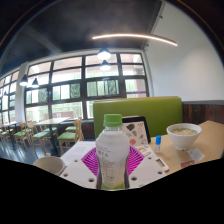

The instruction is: Pour water

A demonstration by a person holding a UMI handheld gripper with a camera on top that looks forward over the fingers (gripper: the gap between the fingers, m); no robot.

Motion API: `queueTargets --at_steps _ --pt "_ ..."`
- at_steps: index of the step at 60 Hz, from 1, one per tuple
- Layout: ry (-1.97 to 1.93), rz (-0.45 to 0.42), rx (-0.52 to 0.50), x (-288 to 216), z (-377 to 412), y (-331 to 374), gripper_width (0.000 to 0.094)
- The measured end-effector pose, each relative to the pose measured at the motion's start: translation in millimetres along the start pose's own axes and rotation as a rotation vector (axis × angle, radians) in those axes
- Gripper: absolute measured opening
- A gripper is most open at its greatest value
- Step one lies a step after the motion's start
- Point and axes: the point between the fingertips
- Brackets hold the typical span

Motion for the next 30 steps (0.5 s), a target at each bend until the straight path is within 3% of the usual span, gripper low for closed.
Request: queueTargets --at_steps 6,24,30 --pt "-0.001 0.000 0.012 24 6 1 0.0312" --pt "0.085 -0.022 0.030 18 4 5 0.0352" --pt "0.095 -0.013 0.031 19 -7 2 0.0427"
Point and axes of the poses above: the point between the fingertips, and its own axes, seen from behind it with the camera up: z to the left, x down, y backward, against the way the camera looks, and after that the axes turned 5 degrees about z, right-handed
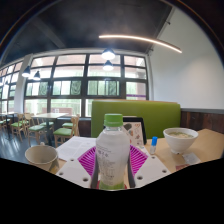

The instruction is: Pour water

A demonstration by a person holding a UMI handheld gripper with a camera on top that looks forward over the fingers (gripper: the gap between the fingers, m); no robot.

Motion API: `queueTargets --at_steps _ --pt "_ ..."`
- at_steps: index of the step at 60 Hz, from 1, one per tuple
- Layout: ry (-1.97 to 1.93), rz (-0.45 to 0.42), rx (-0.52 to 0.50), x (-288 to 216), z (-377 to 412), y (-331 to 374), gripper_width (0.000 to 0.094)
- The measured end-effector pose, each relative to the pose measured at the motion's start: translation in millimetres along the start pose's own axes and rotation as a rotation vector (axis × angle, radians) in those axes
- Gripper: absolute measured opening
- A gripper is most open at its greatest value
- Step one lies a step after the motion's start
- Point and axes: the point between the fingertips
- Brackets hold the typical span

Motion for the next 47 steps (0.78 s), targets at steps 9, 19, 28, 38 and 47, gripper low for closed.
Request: queueTargets --at_steps 9,19,28,38,47 --pt "0.027 0.131 -0.033 16 -4 20 0.0792" --pt "0.060 0.104 -0.049 -4 -6 89 0.0828" --pt "0.065 0.095 -0.082 -10 5 177 0.0827" --pt "0.034 0.123 -0.077 -10 14 268 0.0826" --pt "0.024 0.122 -0.108 -1 25 324 0.0827"
Point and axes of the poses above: the point between the fingertips, and its own axes, seen from behind it with the camera up: z to the left, x down, y backward, against the way the camera looks, and after that the axes turned 5 degrees about z, right-handed
